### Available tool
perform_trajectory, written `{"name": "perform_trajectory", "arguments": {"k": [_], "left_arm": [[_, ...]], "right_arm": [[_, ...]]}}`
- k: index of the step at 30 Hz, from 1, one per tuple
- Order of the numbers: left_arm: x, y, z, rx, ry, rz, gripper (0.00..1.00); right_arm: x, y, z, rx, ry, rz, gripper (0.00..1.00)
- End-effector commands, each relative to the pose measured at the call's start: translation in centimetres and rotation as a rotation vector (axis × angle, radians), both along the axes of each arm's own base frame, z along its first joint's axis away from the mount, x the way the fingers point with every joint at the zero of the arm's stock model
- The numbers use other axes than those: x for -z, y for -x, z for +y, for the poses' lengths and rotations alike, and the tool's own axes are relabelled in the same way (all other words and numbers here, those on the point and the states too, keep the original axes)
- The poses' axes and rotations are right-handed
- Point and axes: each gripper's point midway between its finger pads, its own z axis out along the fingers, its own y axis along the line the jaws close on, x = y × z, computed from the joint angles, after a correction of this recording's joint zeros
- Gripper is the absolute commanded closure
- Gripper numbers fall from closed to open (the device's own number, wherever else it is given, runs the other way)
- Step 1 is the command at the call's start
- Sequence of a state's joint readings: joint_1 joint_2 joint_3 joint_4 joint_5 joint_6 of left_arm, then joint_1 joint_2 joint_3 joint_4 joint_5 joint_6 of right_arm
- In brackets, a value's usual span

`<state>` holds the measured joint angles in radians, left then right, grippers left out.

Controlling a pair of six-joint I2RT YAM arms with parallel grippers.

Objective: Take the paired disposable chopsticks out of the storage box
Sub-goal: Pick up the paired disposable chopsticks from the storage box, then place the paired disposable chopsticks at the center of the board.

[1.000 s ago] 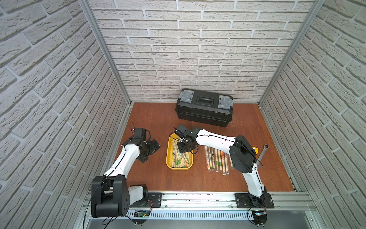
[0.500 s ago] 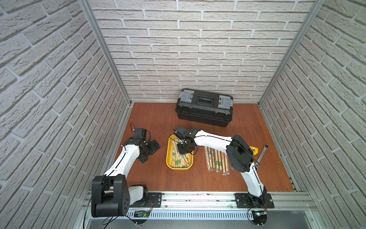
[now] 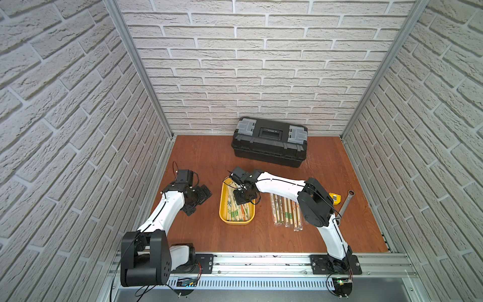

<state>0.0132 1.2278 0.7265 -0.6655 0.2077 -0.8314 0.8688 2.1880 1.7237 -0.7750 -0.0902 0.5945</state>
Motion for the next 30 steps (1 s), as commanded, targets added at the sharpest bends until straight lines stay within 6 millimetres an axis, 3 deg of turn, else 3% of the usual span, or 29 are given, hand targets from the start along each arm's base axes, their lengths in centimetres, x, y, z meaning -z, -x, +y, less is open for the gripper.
{"name": "perform_trajectory", "arguments": {"k": [1, 9, 15, 23, 30], "left_arm": [[0.0, 0.0, 0.0, -0.004, 0.009, -0.006, 0.02], [-0.6, -0.4, -0.1, 0.004, 0.012, -0.022, 0.02], [-1.2, -0.7, -0.3, 0.011, 0.012, -0.033, 0.02], [-2.2, -1.1, -1.1, 0.036, -0.007, -0.053, 0.02], [-2.7, -1.8, -2.1, 0.063, -0.021, -0.049, 0.02]], "right_arm": [[-4.1, 0.0, 0.4, 0.003, -0.068, -0.056, 0.95], [-9.5, -0.7, -1.0, 0.053, -0.133, -0.162, 0.95], [-10.7, -1.8, -3.3, 0.138, -0.159, -0.205, 0.95], [-8.9, -1.9, -8.1, 0.252, -0.130, -0.198, 0.95], [-4.8, -0.4, -11.2, 0.314, -0.067, -0.151, 0.95]]}}
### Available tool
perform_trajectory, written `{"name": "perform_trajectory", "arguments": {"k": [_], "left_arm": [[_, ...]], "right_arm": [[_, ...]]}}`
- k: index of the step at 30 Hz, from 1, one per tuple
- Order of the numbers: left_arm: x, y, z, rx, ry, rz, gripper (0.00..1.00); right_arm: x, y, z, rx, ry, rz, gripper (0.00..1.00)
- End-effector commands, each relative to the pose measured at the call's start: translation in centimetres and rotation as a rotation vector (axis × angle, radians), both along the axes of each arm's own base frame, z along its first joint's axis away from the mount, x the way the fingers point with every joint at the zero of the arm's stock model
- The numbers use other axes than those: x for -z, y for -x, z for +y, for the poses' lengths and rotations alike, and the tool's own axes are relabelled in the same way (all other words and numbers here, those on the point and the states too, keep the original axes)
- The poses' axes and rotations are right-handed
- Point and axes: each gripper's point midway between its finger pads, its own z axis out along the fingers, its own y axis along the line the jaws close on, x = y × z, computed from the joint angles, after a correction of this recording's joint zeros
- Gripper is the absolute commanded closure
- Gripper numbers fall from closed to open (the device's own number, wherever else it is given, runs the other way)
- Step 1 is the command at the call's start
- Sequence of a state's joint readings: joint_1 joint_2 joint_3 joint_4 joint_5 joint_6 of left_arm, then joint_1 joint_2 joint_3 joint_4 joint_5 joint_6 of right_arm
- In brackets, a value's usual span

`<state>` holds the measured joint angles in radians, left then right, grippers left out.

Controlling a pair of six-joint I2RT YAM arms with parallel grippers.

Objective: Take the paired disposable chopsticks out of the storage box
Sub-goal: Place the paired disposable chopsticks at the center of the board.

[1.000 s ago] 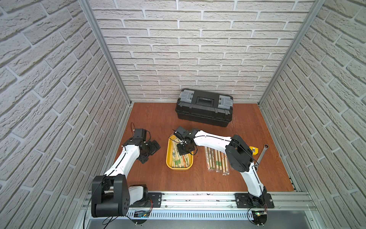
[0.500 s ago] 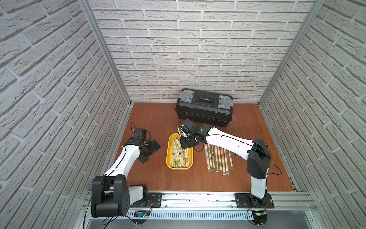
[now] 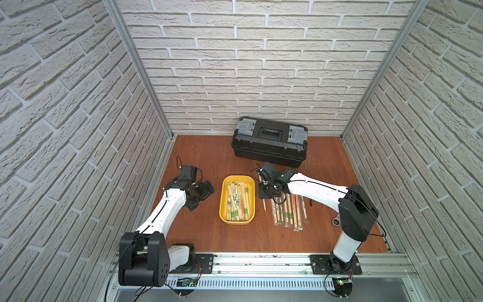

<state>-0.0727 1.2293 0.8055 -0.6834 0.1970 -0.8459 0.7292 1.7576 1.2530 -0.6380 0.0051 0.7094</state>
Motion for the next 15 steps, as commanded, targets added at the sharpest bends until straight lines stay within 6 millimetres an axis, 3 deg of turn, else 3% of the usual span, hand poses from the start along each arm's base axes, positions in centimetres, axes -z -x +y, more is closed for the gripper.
{"name": "perform_trajectory", "arguments": {"k": [1, 7, 15], "left_arm": [[-0.3, -0.3, -0.2, 0.000, -0.020, 0.008, 0.02], [-0.2, -0.6, -0.6, 0.013, -0.032, 0.015, 0.02], [-0.1, -0.4, -0.7, 0.022, -0.035, 0.020, 0.02]], "right_arm": [[-0.2, -0.5, -0.2, 0.040, -0.028, -0.041, 0.95], [2.4, -0.1, -0.7, 0.058, 0.004, -0.006, 0.95], [4.2, -0.1, -1.8, 0.078, 0.056, 0.014, 0.95]]}}
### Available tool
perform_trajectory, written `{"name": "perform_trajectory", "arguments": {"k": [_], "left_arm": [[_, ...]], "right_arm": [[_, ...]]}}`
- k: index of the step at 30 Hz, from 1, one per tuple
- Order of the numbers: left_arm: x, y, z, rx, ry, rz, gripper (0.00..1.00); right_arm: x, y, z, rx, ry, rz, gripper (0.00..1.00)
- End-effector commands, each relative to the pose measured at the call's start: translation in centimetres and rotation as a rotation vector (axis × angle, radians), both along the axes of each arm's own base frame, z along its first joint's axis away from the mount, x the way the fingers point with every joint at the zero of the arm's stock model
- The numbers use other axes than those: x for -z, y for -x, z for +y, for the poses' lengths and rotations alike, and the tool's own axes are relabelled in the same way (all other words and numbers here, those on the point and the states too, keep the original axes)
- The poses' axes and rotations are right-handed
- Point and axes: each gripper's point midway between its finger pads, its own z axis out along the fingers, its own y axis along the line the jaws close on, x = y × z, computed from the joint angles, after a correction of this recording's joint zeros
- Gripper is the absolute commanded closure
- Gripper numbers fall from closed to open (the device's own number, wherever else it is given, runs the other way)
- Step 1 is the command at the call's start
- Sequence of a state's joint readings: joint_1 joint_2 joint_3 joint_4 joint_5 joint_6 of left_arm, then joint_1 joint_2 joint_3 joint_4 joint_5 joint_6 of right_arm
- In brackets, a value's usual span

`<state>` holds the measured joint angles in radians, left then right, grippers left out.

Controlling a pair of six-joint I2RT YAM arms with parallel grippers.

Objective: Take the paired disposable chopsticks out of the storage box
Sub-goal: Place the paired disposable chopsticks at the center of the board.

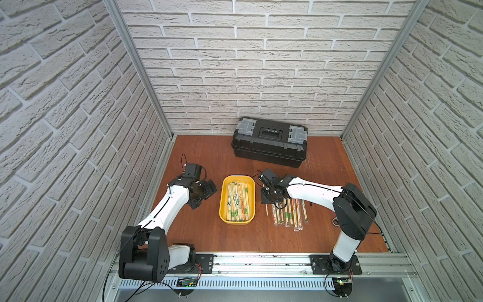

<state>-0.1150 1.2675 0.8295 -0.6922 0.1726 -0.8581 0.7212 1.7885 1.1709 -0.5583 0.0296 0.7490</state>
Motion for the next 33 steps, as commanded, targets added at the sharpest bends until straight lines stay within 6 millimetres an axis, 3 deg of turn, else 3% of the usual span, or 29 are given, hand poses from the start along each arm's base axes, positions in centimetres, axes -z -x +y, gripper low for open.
{"name": "perform_trajectory", "arguments": {"k": [1, 9, 17, 23, 33], "left_arm": [[-0.4, -0.2, 0.0, 0.001, -0.014, -0.004, 0.02], [-0.2, -0.2, 0.0, 0.005, -0.016, 0.001, 0.02], [0.1, 0.0, 0.1, 0.000, -0.015, 0.005, 0.02], [0.2, 0.2, 0.1, -0.001, -0.013, 0.003, 0.02], [0.2, 0.5, 0.1, 0.000, -0.012, -0.004, 0.02]], "right_arm": [[1.3, -0.3, -0.9, 0.026, 0.035, 0.001, 0.94], [2.6, -0.3, -1.7, 0.044, 0.064, 0.021, 0.94], [2.6, -0.1, -2.2, 0.048, 0.073, 0.023, 0.82], [1.2, -0.1, -2.2, 0.052, 0.056, 0.004, 0.78], [-3.2, 0.0, -1.5, 0.036, -0.036, -0.054, 0.75]]}}
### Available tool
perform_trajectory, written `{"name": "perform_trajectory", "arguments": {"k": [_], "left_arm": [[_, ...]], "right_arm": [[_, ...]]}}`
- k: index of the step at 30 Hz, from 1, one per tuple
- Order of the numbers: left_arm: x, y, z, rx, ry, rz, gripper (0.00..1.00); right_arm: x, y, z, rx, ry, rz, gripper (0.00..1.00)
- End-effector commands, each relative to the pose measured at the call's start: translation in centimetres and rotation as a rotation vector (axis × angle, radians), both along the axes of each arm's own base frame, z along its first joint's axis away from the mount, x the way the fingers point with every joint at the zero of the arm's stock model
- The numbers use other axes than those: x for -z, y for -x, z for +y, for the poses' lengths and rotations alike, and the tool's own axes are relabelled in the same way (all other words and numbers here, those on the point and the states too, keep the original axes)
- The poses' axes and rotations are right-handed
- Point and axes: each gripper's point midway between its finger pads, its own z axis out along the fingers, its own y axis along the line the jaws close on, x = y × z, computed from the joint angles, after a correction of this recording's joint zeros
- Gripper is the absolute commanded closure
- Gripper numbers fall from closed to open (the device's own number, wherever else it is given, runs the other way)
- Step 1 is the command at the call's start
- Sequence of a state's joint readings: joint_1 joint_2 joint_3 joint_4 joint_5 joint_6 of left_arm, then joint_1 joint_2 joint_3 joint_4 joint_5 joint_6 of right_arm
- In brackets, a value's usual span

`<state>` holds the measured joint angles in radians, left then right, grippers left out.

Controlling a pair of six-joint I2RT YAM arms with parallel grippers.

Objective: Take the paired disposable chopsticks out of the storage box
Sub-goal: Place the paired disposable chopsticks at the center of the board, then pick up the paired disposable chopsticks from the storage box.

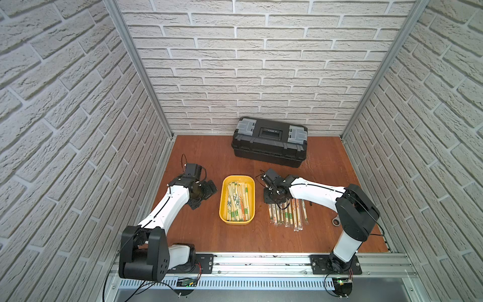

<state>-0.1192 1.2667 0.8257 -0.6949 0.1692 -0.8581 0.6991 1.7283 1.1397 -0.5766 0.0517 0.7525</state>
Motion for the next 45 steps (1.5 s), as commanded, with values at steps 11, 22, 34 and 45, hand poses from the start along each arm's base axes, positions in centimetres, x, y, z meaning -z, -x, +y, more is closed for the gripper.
{"name": "perform_trajectory", "arguments": {"k": [11, 22, 34, 45], "left_arm": [[0.9, 1.0, 1.3, -0.011, -0.026, 0.006, 0.02], [1.3, 1.6, 3.3, -0.060, -0.028, 0.024, 0.02], [1.8, 1.7, 4.1, -0.088, -0.019, 0.031, 0.02], [1.7, 1.7, 4.3, -0.099, -0.003, 0.025, 0.02]], "right_arm": [[-6.8, -0.2, 5.1, -0.108, -0.234, -0.071, 0.73], [-6.0, -0.1, 10.4, -0.215, -0.172, -0.039, 0.74], [-2.1, 0.1, 14.8, -0.323, -0.080, 0.026, 0.75], [0.1, 0.2, 16.7, -0.394, -0.007, 0.044, 0.75]]}}
